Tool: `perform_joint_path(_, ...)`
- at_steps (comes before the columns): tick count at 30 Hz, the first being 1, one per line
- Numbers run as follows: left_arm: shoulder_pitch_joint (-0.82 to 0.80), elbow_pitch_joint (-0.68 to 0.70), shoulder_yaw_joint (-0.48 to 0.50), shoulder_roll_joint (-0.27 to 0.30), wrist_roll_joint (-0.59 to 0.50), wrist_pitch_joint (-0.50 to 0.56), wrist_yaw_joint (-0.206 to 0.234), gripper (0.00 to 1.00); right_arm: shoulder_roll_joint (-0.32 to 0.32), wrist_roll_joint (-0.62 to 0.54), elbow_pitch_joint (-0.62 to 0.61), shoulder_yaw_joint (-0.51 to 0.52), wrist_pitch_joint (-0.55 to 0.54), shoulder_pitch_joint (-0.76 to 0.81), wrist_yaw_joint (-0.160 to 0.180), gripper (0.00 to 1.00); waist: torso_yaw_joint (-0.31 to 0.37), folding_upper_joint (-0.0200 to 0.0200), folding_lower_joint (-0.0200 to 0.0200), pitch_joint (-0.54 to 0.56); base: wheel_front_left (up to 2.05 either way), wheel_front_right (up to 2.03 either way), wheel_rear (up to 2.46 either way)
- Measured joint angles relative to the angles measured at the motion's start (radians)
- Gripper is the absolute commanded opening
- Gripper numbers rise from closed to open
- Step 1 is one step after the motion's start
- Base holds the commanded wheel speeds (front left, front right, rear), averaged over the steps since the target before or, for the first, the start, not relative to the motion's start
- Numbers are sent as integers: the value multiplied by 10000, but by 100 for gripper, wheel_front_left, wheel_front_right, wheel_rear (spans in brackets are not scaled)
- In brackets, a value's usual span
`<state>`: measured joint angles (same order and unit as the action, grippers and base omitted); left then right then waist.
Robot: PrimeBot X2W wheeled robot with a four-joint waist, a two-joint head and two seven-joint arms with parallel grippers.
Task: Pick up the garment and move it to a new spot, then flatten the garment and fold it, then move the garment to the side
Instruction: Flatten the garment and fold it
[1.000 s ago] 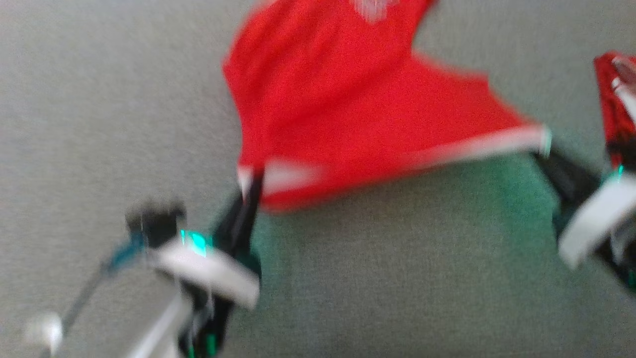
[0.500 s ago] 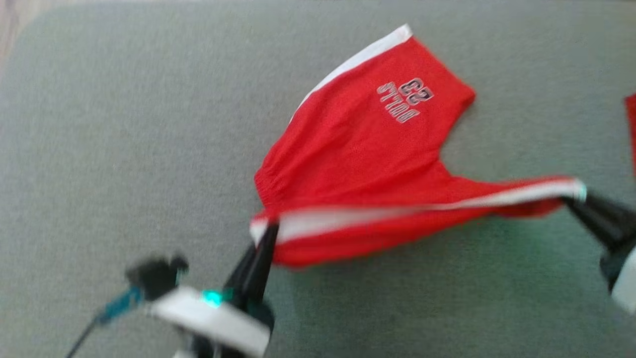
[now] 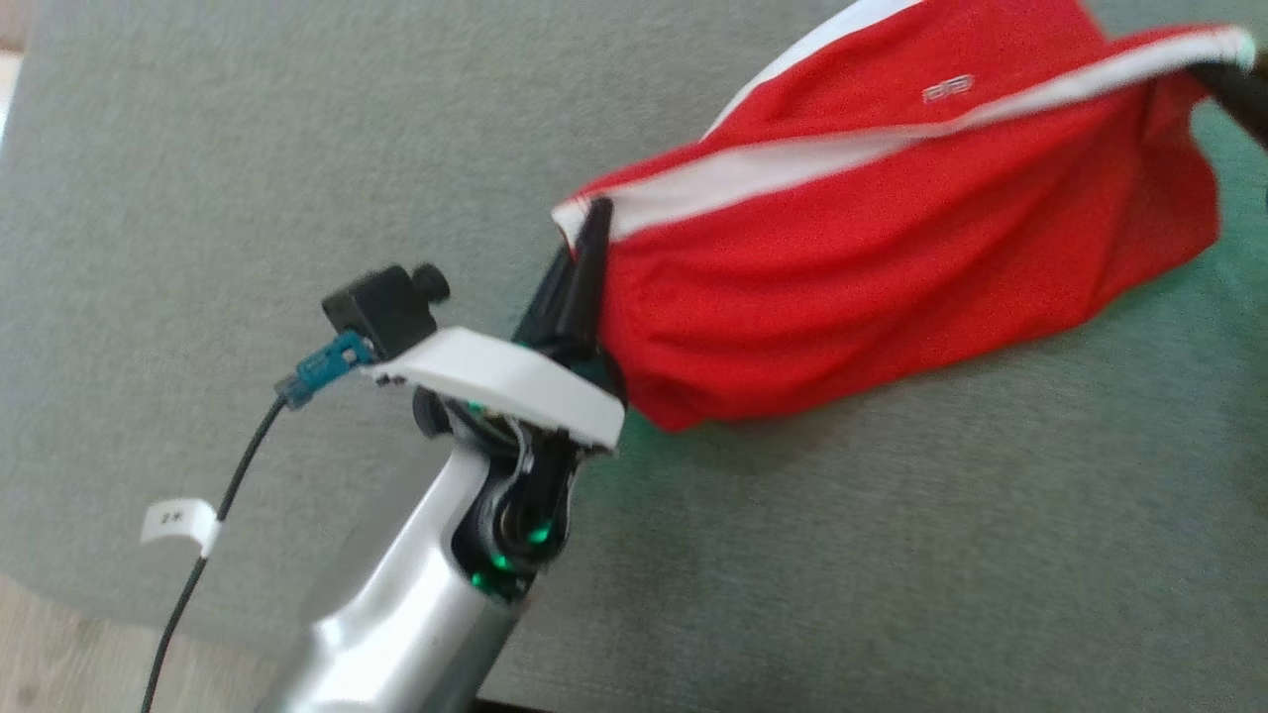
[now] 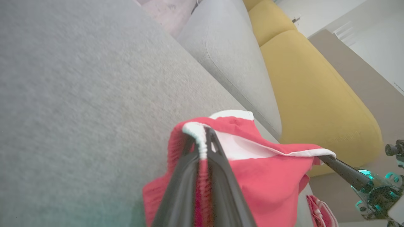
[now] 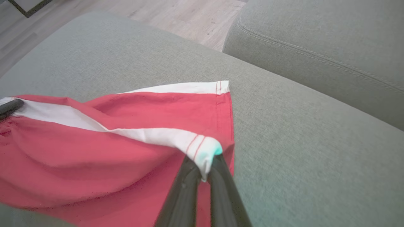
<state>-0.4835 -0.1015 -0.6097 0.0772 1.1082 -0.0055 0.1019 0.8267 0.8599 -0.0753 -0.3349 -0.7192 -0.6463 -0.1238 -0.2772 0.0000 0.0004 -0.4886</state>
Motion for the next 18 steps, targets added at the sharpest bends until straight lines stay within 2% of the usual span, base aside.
perform_joint_path(9,-926,-1220,-355,-345,-199,-1254,-140,0,-351,-441,1887,-1152,539,-1879,0,0,-609,0,-2,-552,0,0,0)
perform_joint_path(18,-1351,-1524,-920,-382,171,-1743,-86,0,-370,-504,2727,-1906,1258,-2682,0,0,-726,0,-3,-713,0,0,0)
